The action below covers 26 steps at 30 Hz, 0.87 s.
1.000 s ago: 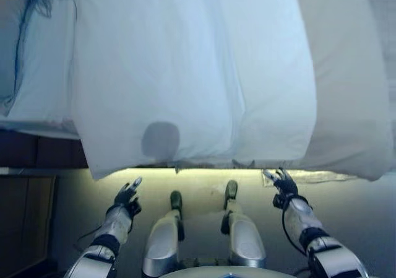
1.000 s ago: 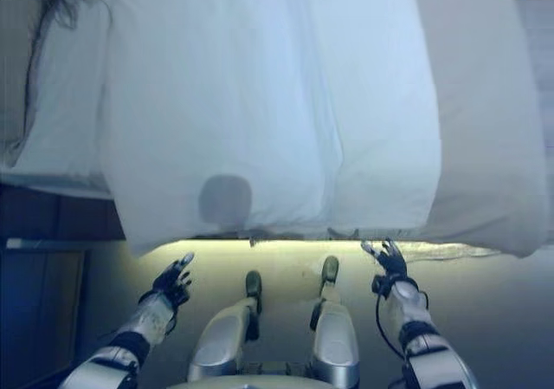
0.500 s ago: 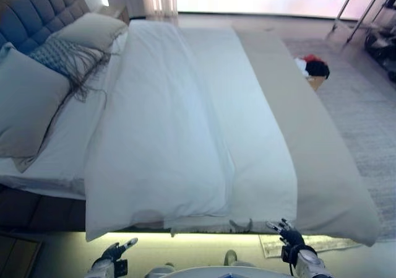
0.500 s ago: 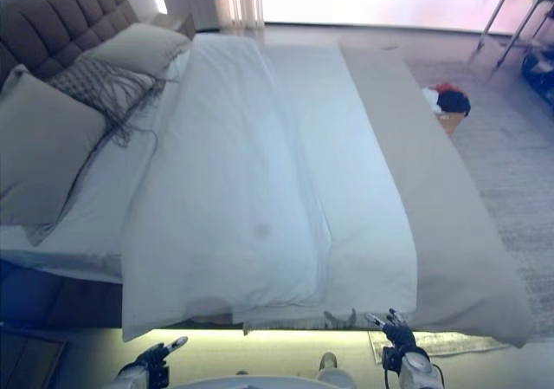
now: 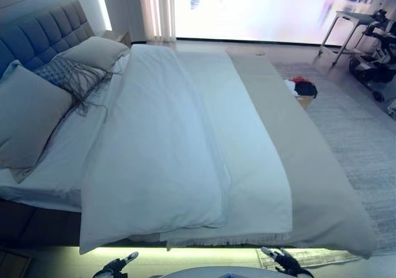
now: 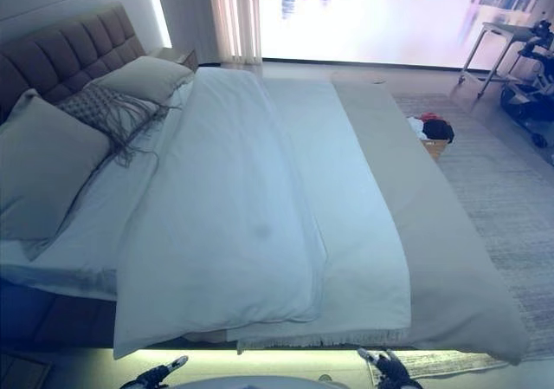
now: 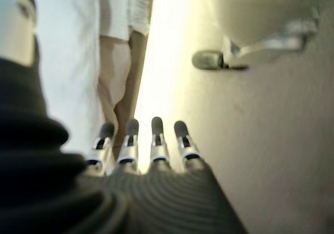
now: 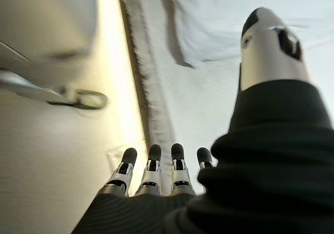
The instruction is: Make the bed neatly
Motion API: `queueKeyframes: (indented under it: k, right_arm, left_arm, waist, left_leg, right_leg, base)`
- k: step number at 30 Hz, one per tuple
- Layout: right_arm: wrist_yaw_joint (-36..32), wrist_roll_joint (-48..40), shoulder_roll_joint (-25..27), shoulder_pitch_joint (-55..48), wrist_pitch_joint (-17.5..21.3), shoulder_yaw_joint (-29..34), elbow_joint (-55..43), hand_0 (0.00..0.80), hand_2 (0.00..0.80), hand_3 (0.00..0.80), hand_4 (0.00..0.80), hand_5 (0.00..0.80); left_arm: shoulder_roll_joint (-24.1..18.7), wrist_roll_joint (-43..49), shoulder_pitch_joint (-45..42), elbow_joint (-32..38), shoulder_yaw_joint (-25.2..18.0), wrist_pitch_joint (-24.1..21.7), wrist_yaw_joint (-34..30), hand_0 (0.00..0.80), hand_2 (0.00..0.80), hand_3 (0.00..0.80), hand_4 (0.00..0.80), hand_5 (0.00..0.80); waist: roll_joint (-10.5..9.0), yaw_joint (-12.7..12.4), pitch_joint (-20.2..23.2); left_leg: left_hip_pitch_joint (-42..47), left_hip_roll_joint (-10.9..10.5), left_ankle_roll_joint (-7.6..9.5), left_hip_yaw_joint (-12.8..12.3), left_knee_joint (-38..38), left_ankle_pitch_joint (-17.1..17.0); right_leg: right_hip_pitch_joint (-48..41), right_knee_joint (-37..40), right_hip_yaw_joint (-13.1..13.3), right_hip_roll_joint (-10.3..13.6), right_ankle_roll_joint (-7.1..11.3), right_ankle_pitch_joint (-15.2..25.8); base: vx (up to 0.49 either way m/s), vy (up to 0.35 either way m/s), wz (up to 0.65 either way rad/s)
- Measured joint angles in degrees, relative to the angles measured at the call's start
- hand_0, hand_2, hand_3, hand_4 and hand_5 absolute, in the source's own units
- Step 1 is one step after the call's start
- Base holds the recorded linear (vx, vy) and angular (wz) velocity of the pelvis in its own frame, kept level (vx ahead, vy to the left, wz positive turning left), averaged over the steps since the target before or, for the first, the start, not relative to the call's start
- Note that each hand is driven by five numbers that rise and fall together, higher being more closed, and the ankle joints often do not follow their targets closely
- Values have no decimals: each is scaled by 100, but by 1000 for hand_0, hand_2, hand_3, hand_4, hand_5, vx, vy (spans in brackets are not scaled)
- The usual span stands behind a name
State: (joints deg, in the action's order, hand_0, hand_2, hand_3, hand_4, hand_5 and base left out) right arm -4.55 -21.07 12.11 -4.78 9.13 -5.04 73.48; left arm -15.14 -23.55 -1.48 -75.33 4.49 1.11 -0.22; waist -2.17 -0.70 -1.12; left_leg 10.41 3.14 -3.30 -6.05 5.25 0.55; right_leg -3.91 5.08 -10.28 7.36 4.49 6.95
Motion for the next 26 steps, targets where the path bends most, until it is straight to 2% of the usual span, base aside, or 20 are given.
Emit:
queueKeyframes:
  k: [4,13,26]
  right_arm:
    - [225,-45,-130,-2,-134,1,85,0,0,0,0,0]
    - [384,-35,-127,20,-214,-52,105,0,0,0,0,0]
    - [373,29,-187,41,-214,-254,106,0,0,0,0,0]
  left_arm:
    - [305,6,-6,-49,44,-33,-2,0,0,0,0,0]
    - [294,20,2,-46,243,-41,-93,0,0,0,0,0]
    - [300,18,1,-43,406,-40,-197,0,0,0,0,0]
  waist:
    - [48,9,11]
    - [126,9,30]
    - [120,-3,34]
  left_leg:
    - [17,2,0,0,-2,0]
    - [101,36,-13,-21,0,10]
    - [120,45,-18,-25,-1,14]
  right_leg:
    - [-15,1,1,-5,-3,-2]
    - [-83,5,31,-36,-10,-7]
    - [-100,7,36,-52,-13,-6]
  base:
    - [8,-6,0]
    - [18,-5,-1]
    - [26,-2,0]
